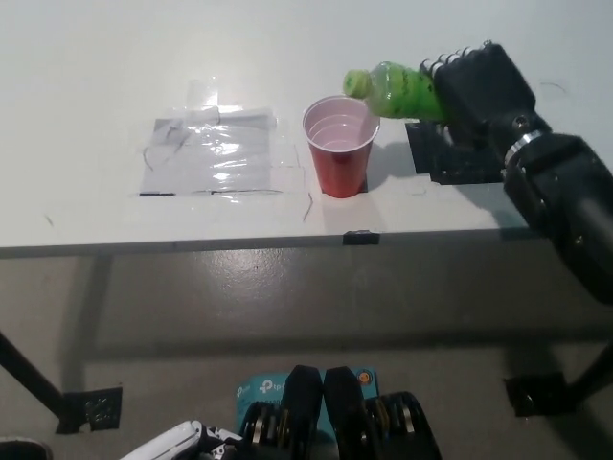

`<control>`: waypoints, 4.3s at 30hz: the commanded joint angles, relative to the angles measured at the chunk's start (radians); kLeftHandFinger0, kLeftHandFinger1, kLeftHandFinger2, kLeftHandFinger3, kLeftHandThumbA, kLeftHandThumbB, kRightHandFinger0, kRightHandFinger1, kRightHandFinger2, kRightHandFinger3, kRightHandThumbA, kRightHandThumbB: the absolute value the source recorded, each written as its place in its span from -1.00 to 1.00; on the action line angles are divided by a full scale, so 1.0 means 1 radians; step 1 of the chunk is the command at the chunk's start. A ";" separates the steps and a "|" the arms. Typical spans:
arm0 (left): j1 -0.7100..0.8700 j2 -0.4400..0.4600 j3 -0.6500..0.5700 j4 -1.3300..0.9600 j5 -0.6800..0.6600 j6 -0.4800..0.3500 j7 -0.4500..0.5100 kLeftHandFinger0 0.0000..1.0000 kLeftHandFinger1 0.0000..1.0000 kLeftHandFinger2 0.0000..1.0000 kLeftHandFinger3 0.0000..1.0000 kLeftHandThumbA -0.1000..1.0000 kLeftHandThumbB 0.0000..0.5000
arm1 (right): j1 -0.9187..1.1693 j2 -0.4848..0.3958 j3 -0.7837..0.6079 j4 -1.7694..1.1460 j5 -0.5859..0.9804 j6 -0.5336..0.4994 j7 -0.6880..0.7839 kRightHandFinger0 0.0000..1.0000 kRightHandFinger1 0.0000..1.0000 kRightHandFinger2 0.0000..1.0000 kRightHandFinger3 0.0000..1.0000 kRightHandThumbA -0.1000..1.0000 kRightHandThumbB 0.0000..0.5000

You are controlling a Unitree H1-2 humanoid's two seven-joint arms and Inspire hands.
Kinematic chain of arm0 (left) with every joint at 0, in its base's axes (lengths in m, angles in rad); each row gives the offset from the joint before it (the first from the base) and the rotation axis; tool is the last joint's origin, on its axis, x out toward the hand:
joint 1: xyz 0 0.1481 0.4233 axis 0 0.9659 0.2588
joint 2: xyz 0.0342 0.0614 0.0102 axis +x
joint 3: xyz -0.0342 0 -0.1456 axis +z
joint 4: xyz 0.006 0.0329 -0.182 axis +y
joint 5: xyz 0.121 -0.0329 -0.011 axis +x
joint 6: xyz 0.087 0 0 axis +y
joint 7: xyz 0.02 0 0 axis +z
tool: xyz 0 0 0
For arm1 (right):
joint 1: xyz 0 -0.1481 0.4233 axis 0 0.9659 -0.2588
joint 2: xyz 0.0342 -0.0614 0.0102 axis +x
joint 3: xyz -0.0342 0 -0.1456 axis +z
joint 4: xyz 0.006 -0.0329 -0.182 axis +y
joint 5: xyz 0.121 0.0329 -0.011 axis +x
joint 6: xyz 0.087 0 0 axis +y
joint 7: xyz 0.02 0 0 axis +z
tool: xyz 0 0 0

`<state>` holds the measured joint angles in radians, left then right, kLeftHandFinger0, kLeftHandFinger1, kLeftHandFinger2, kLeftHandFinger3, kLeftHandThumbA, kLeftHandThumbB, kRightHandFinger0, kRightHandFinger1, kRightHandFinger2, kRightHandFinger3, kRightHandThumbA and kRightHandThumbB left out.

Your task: The robot uses its right hand to pick up a bottle kept in the middle of the desk and tilt it into a cup kept next to it to pour water out

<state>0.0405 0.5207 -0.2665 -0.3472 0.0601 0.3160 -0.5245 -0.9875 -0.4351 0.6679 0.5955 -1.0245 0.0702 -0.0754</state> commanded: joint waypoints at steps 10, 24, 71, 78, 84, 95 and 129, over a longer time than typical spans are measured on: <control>-0.011 0.026 0.014 -0.042 -0.003 0.025 -0.021 0.37 0.50 0.58 1.00 1.00 0.87 | -0.180 -0.087 0.031 -0.022 -0.151 -0.100 -0.090 -1.00 -0.79 -0.29 -0.85 -1.00 -0.55; -0.016 0.035 0.021 -0.041 -0.013 0.022 -0.028 0.40 0.53 0.60 1.00 1.00 0.83 | -0.210 -0.085 0.046 -0.048 -0.234 -0.149 -0.106 -1.00 -0.87 -0.48 -0.91 -0.95 -0.36; 0.000 0.038 0.013 -0.049 -0.006 0.024 -0.029 0.38 0.50 0.60 1.00 1.00 0.90 | -0.162 -0.059 -0.040 -0.058 -0.261 -0.198 -0.066 -1.00 -1.00 -0.83 -0.39 -1.00 -0.43; 0.006 0.036 0.015 -0.050 -0.011 0.019 -0.029 0.40 0.53 0.62 1.00 1.00 0.79 | -0.107 -0.014 -0.157 -0.064 -0.172 -0.171 0.018 -1.00 -0.83 -0.36 -0.89 -0.83 -0.60; 0.007 0.036 0.012 -0.051 -0.007 0.017 -0.029 0.40 0.52 0.61 1.00 1.00 0.80 | -0.037 0.068 -0.304 -0.106 -0.013 -0.077 0.169 -1.00 -0.89 -0.39 -0.25 -0.85 -0.60; 0.010 0.030 0.013 -0.050 -0.013 0.018 -0.027 0.41 0.52 0.59 1.00 1.00 0.78 | 0.058 0.233 -0.669 -0.102 0.511 -0.052 0.297 -1.00 -1.00 -1.00 -0.26 -1.00 -1.00; 0.033 0.017 0.017 -0.036 -0.007 -0.032 -0.013 0.32 0.47 0.57 1.00 1.00 0.90 | 0.165 0.375 -0.819 0.106 0.503 -0.531 -0.284 0.04 0.43 0.53 1.00 -0.64 -0.60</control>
<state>0.0637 0.5205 -0.2571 -0.3728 0.0589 0.3411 -0.5371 -0.7674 -0.0344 -0.1884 0.7062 -0.4957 -0.2999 -0.1553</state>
